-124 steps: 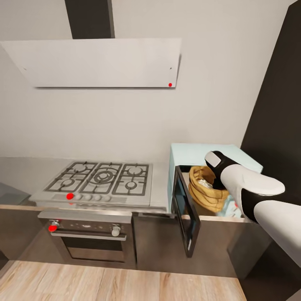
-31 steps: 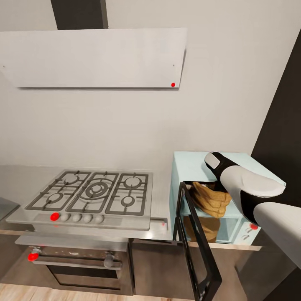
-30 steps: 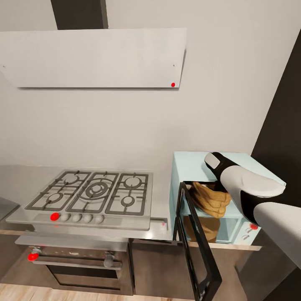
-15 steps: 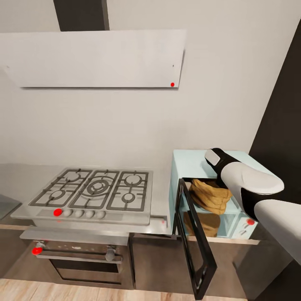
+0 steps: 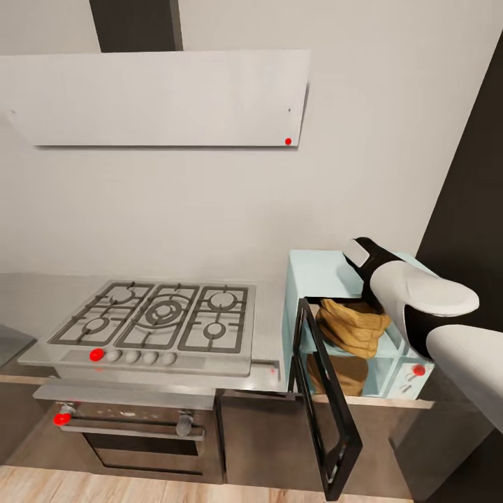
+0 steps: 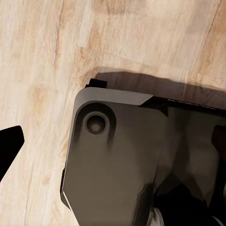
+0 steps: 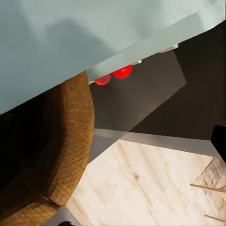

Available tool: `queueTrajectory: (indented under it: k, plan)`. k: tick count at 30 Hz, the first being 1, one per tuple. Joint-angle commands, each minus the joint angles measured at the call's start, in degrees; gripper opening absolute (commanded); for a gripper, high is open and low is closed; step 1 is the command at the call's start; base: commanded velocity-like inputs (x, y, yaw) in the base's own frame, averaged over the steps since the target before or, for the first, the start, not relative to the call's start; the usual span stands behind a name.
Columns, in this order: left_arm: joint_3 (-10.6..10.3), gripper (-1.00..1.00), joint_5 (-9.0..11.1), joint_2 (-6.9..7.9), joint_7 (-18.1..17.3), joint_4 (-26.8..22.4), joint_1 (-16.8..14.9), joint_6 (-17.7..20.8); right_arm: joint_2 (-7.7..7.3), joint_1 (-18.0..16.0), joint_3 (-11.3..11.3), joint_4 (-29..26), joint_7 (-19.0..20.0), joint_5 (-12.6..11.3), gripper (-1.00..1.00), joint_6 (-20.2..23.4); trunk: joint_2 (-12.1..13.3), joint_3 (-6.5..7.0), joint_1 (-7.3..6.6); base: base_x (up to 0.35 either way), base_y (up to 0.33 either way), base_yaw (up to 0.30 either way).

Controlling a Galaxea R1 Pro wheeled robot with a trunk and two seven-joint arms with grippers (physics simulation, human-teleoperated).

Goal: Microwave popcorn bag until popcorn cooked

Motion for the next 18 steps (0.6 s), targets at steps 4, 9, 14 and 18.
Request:
queueTrajectory:
  k: [4, 9, 14, 18]
  plan:
    - [0.2, 1.00, 0.1, -0.02, 0.1, -0.2, 0.0, 0.4, 0.09, -0.7, -0.3, -0.1, -0.4, 0.1, 1.00, 0.6, -0.1, -0.12, 0.03, 0.000, 0.000, 0.000]
    - [0.2, 1.00, 0.1, -0.03, 0.1, -0.2, 0.0, 0.4, 0.12, -0.8, -0.3, -0.1, -0.6, 0.1, 1.00, 0.7, -0.1, -0.12, 0.03, -0.119, 0.000, 0.000]
    - [0.2, 1.00, 0.1, -0.04, 0.1, -0.2, 0.0, 0.4, 0.17, -0.8, -0.3, -0.1, -0.6, 0.1, 1.00, 0.7, -0.1, -0.12, 0.03, -0.326, 0.000, 0.000]
    - [0.2, 1.00, 0.1, -0.03, 0.1, -0.2, 0.0, 0.4, 0.18, -0.8, -0.3, -0.1, -0.6, 0.1, 1.00, 0.7, -0.1, -0.12, 0.03, -0.342, 0.000, 0.000]
